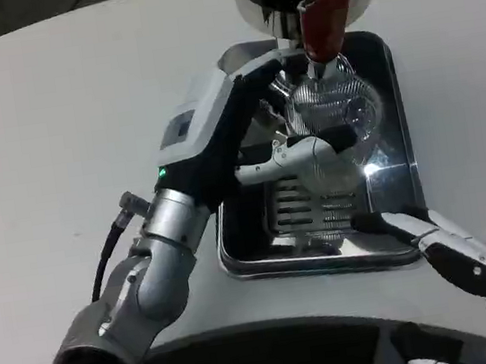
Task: Grasp the cup under the faucet to collect the drink, then remove the cup.
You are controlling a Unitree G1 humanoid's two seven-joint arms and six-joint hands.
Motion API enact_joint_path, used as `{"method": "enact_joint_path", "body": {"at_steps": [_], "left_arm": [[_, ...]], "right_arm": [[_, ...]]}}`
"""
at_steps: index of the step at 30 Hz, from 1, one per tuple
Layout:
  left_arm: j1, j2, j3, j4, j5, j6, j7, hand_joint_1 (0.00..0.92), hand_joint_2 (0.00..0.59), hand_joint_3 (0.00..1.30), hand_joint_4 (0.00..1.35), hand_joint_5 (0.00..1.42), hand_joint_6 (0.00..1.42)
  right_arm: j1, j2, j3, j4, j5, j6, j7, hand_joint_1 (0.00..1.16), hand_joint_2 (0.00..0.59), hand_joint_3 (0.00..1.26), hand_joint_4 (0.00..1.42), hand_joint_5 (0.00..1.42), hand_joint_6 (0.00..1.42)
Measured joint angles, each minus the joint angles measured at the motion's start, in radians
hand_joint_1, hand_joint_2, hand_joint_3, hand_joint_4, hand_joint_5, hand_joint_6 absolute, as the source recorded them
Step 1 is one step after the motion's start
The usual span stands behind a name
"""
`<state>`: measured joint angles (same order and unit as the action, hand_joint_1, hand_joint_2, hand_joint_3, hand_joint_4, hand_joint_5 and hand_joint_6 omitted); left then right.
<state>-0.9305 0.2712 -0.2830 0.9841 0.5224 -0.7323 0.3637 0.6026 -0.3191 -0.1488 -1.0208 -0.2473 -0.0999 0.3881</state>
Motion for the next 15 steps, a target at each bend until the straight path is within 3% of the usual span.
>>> {"method": "enact_joint_path", "body": {"at_steps": [3,15], "left_arm": [[0.001,0.002,0.004,-0.001,-0.007,-0.013,-0.002,0.062,0.0,0.34,0.3,0.55,0.69],[0.04,0.025,0.028,-0.066,-0.007,-0.024,0.0,0.056,0.001,0.37,0.37,0.63,0.68]], "right_arm": [[0.002,0.0,0.0,0.0,0.0,-0.007,-0.001,0.62,0.528,0.13,0.08,0.0,0.0],[0.006,0.004,0.007,0.003,0.0,-0.009,-0.011,0.64,0.535,0.14,0.09,0.0,0.0]]}}
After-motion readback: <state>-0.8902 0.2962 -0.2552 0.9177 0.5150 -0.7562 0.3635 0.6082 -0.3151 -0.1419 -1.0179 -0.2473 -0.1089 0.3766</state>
